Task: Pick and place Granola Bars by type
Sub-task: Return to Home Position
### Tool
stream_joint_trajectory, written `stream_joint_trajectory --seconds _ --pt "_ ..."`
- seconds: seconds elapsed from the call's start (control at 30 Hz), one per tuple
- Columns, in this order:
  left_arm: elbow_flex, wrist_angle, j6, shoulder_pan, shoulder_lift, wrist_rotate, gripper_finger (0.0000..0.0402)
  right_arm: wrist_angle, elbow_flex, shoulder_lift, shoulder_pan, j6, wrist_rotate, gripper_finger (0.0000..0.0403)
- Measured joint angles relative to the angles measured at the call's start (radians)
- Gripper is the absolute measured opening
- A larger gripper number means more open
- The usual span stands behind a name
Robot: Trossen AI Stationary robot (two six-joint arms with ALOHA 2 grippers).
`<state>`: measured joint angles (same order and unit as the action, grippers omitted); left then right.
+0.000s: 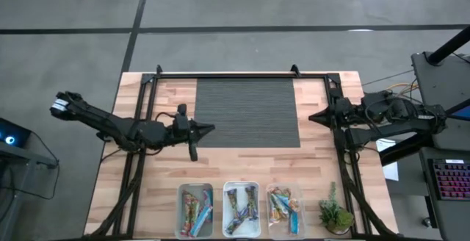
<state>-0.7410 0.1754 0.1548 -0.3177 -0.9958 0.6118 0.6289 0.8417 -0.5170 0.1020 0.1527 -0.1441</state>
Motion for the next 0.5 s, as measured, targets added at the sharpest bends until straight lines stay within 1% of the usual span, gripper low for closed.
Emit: stream_joint_trajectory --seconds 0.1,0.17,0.23,0.3,0.37,0.4,0.5 --pt "0.0 0.016 -0.095 0.002 0.005 0.021 0.0 -0.013 0.0 0.005 0.0 -0.067 -0.037 0.0009" --pt "0.0 0.037 -0.154 0.002 0.006 0.024 0.0 -0.011 0.0 0.006 0.0 -0.09 -0.04 0.0009" --pt "0.002 0.068 -0.18 0.006 0.006 0.024 0.0 -0.004 0.0 0.007 0.0 -0.09 -0.04 0.0008" --pt "0.006 0.089 -0.172 0.022 0.006 0.021 0.0 -0.007 0.0 0.003 0.0 -0.088 -0.04 0.0009" --pt "0.011 0.098 -0.174 0.04 0.011 -0.013 0.0 -0.007 0.0 -0.002 0.0 -0.085 -0.04 0.0008" --pt "0.015 0.098 -0.187 0.049 0.017 -0.048 0.0 -0.013 0.0 -0.002 0.0 -0.082 -0.04 0.0008" --pt "0.041 0.105 -0.202 0.102 0.044 -0.188 0.0 -0.04 0.0 0.0 0.0 -0.07 -0.04 0.0008"
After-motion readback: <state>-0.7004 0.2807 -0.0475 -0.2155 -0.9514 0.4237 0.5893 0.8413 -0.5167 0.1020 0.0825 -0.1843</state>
